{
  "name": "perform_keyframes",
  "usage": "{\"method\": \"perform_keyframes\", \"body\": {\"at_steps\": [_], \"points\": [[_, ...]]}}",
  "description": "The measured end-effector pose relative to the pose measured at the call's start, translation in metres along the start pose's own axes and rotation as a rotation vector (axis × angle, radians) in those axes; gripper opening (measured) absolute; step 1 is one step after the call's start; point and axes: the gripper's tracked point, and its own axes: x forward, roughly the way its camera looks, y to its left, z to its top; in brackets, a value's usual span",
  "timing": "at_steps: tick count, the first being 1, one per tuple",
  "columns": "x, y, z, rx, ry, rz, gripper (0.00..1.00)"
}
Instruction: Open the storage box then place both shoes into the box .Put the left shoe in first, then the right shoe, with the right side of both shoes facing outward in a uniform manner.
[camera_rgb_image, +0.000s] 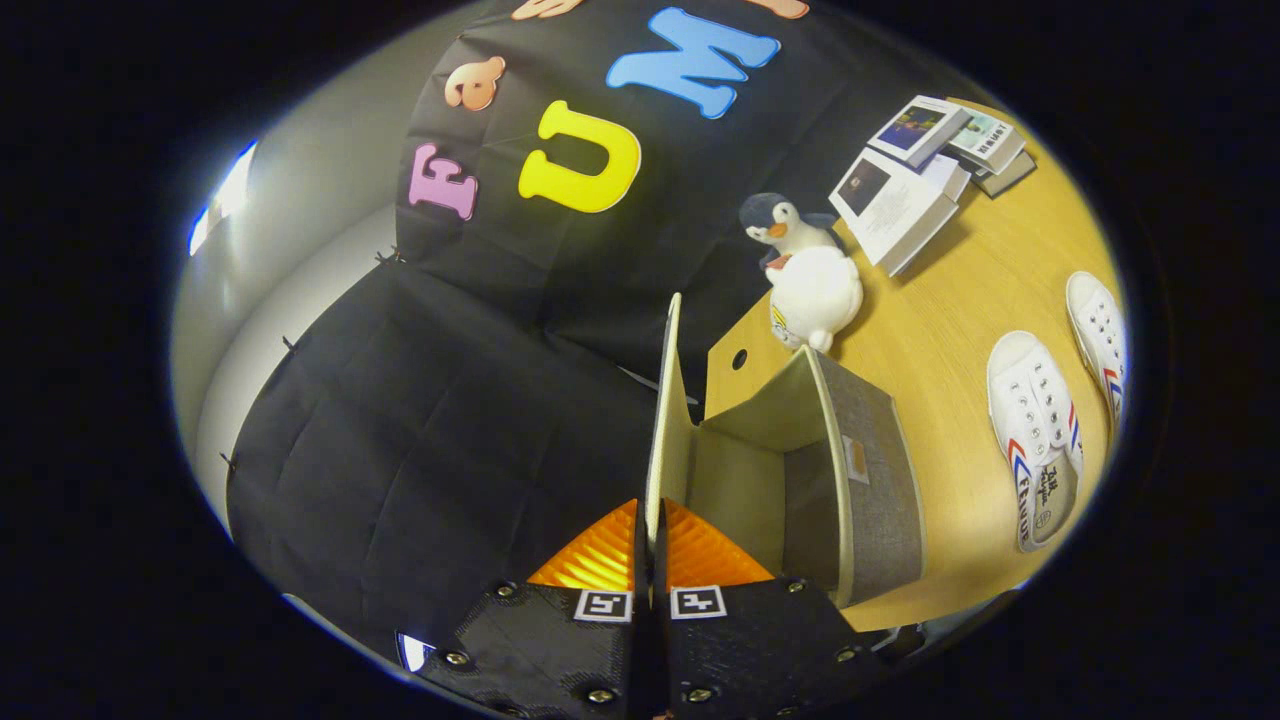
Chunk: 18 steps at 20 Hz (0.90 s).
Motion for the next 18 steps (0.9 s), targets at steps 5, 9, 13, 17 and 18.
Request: {"method": "perform_keyframes", "body": {"at_steps": [5, 9, 13, 17, 18], "points": [[0.016, 0.030, -0.008, -0.038, 0.019, 0.028, 0.00], [0.028, 0.058, -0.013, -0.084, 0.005, 0.043, 0.00], [0.053, 0.082, -0.034, -0.153, 0.005, 0.047, 0.00], [0.078, 0.097, -0.064, -0.242, 0.043, 0.052, 0.00], [0.085, 0.099, -0.072, -0.258, 0.053, 0.055, 0.00]]}}
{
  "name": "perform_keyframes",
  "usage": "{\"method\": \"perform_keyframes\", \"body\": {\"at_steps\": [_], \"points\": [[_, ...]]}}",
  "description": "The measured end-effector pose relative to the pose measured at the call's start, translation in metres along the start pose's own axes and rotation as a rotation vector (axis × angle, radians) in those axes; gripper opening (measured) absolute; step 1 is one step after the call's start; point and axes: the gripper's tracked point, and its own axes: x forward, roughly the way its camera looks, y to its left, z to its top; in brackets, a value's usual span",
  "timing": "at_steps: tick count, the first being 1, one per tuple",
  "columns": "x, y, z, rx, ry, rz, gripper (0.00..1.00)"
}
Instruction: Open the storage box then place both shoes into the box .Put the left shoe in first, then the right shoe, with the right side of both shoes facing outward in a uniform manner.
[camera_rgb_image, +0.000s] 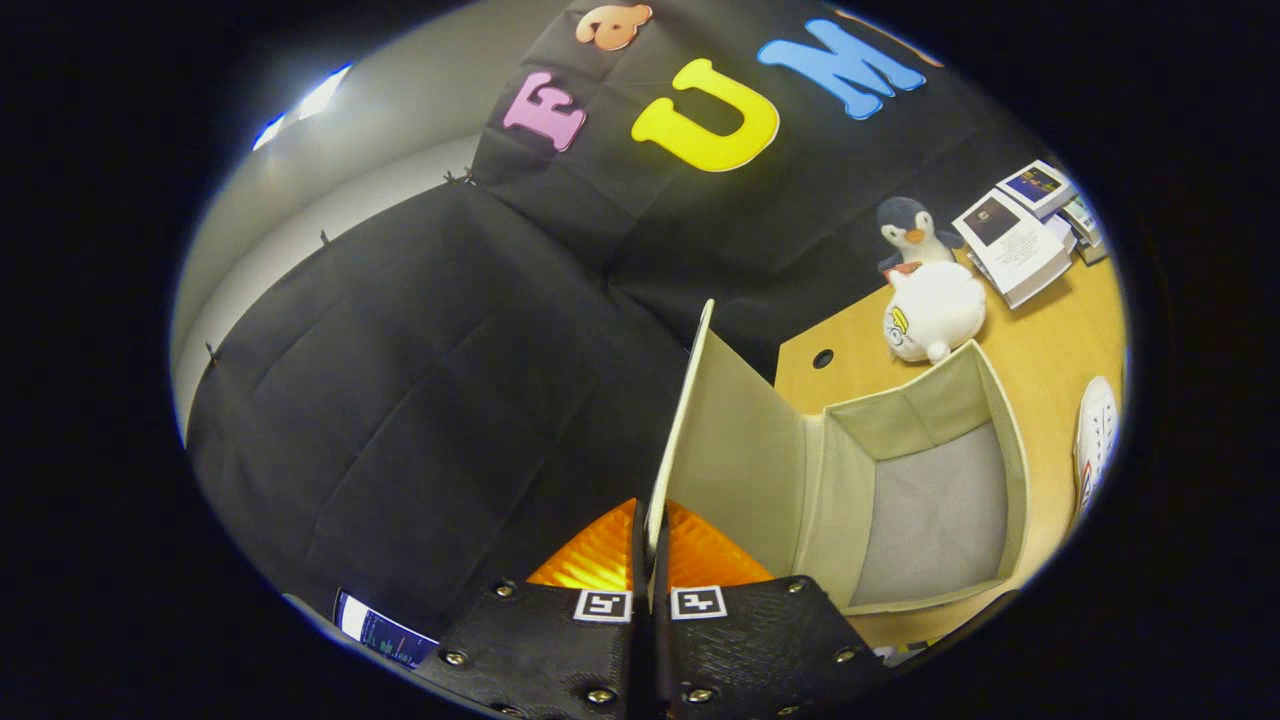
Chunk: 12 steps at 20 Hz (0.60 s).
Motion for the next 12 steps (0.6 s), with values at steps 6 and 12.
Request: {"method": "perform_keyframes", "body": {"at_steps": [6, 12], "points": [[0.027, 0.025, -0.010, -0.125, -0.001, 0.037, 0.30], [0.023, 0.017, 0.005, -0.354, -0.046, -0.018, 0.97]]}}
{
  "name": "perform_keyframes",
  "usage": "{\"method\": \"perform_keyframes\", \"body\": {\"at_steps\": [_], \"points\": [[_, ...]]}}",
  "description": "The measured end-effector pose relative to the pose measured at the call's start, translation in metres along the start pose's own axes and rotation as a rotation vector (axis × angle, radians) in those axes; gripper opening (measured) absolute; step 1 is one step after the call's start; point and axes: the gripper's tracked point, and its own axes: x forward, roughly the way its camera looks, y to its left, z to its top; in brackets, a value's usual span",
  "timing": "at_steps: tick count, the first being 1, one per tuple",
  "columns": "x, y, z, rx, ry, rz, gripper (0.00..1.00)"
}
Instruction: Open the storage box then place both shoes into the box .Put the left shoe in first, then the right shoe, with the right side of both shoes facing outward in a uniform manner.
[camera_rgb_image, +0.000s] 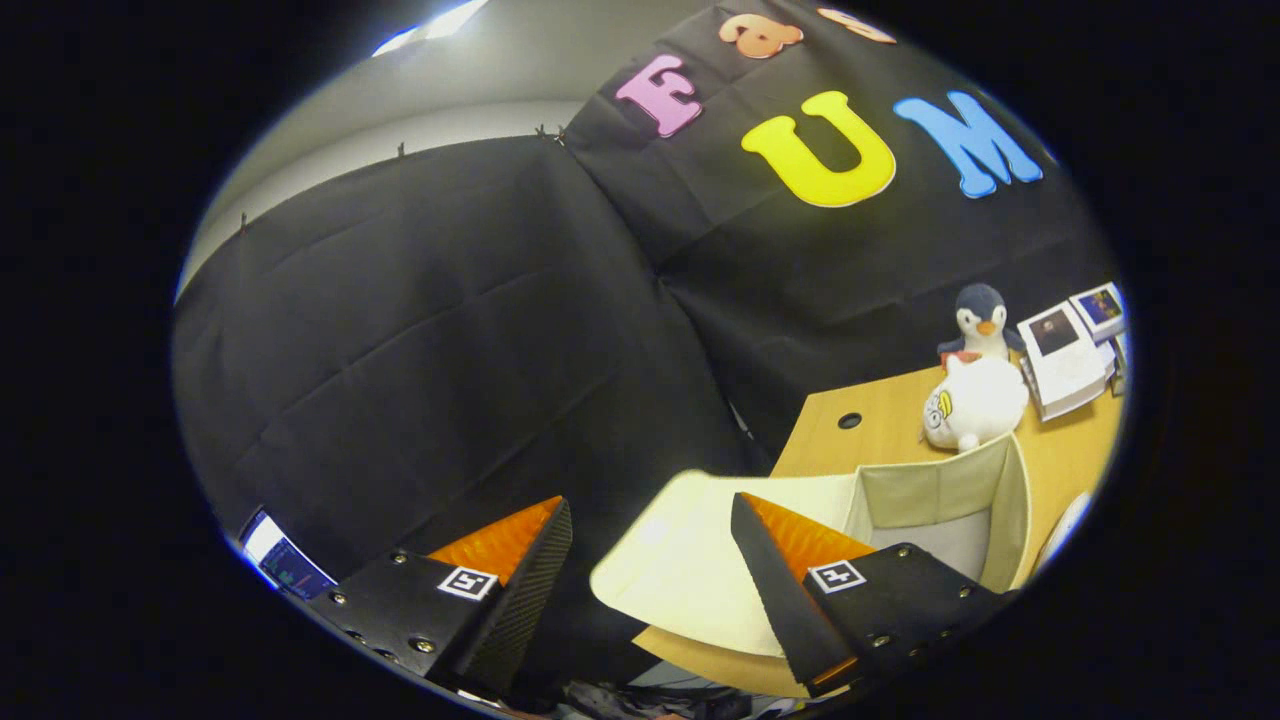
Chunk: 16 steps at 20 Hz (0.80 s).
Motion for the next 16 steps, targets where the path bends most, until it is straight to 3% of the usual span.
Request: {"method": "perform_keyframes", "body": {"at_steps": [8, 16], "points": [[-0.055, -0.069, 0.027, -0.192, -0.059, -0.192, 0.97], [-0.126, -0.164, 0.043, -0.169, -0.083, -0.402, 0.97]]}}
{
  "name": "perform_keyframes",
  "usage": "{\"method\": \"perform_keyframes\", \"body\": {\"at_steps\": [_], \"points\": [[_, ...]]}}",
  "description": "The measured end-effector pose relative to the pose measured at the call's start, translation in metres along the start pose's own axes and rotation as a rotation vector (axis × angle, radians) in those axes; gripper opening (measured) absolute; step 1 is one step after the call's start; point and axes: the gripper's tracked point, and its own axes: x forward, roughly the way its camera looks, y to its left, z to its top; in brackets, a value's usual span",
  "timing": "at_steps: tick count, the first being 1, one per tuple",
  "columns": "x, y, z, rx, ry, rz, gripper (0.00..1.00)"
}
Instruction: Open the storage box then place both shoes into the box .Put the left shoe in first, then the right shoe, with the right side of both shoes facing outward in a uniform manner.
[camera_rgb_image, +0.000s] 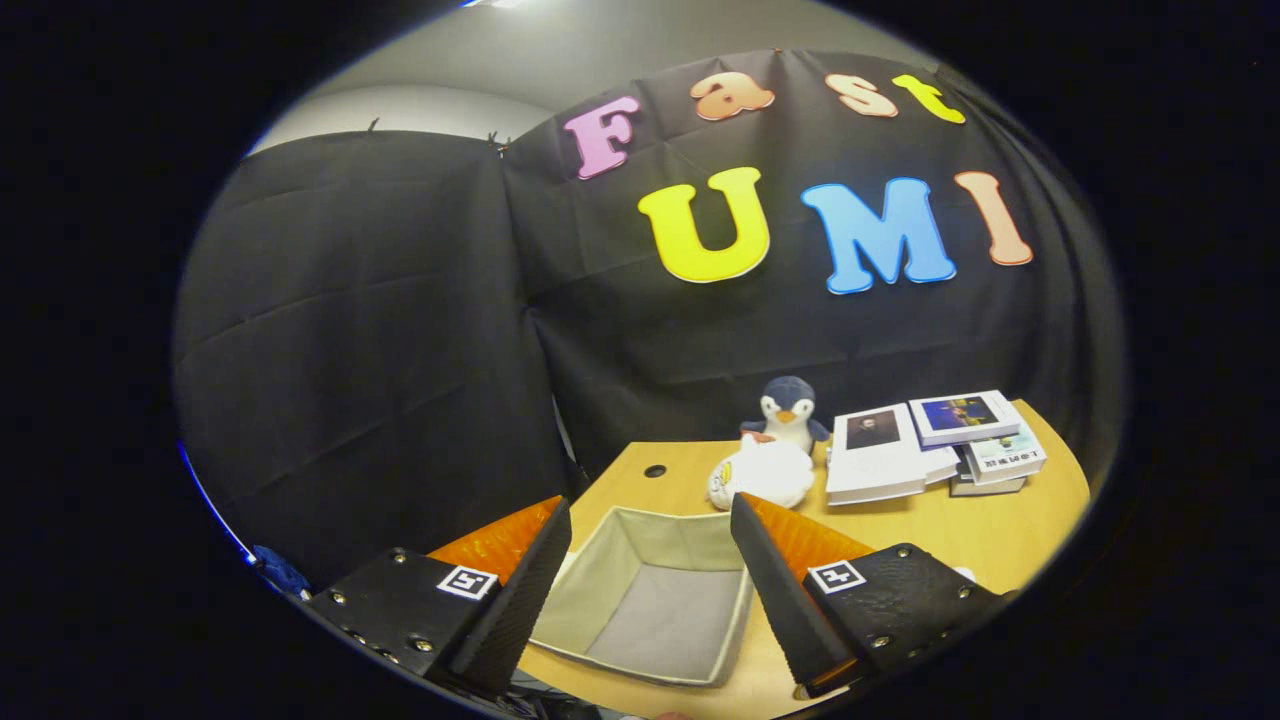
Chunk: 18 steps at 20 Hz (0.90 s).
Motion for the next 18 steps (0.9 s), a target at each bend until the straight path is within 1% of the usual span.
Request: {"method": "perform_keyframes", "body": {"at_steps": [4, 7, 12, 15, 18], "points": [[-0.016, -0.051, -0.013, 0.003, 0.016, -0.096, 0.98], [-0.024, -0.080, -0.030, 0.005, 0.041, -0.145, 0.98], [-0.028, -0.124, -0.059, 0.000, 0.092, -0.207, 0.97], [-0.025, -0.149, -0.084, -0.009, 0.150, -0.239, 0.98], [-0.022, -0.167, -0.112, 0.009, 0.210, -0.258, 0.98]]}}
